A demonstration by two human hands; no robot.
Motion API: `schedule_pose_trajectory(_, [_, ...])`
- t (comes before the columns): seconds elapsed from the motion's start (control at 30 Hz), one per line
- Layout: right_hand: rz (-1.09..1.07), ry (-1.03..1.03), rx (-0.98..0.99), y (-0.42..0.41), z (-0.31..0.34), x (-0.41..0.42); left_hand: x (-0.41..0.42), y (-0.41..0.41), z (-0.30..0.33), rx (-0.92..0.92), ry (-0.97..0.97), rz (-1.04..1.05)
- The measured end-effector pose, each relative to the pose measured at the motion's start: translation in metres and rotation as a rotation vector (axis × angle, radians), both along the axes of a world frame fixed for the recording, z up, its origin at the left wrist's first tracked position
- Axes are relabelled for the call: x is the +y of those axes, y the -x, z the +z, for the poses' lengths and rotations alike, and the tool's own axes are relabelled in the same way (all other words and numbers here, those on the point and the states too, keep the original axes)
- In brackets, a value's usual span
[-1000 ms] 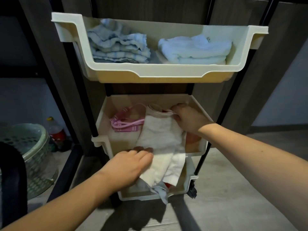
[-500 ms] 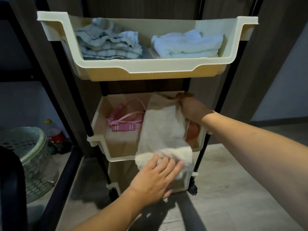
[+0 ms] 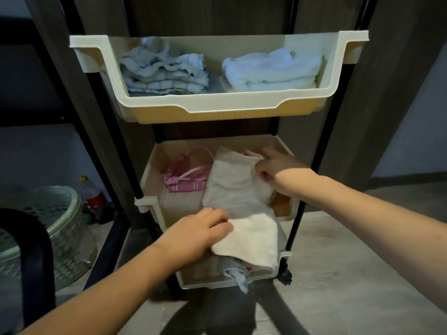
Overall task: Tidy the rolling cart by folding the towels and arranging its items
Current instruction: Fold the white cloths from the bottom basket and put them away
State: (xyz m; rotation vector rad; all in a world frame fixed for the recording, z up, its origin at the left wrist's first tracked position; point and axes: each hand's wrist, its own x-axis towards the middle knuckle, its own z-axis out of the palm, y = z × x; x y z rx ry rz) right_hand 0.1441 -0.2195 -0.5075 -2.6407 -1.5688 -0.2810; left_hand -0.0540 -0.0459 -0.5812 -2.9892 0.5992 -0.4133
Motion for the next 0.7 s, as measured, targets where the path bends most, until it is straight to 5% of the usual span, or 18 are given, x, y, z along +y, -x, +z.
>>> schedule_pose_trajectory(0.13, [0.06, -0.074, 0.395, 0.027, 0.023, -0.018, -0.013, 0.007, 0.042, 0.088, 0.532, 0.263])
schedule_pose_trajectory(0.23, [0.097, -0.139, 0.652, 0.057, 0.053, -0.032, -0.019, 0.002, 0.068, 0.028, 0.717, 0.326])
schedule_pose_trajectory(0.43, [0.142, 0.078, 0.208, 0.095, 0.086, -0.043, -0.029, 0.007, 0.102, -0.167, 1.153, 0.357])
schedule_pose_trajectory(0.5, [0.17, 0.059, 0.218, 0.1, 0.093, -0.047, -0.03, 0.014, 0.112, -0.206, 1.156, 0.306])
schedule_pose_trajectory(0.7, [0.243, 0.223, 0.382, 0.113, 0.127, -0.067, -0.031, 0.035, 0.144, -0.049, 0.703, 0.181])
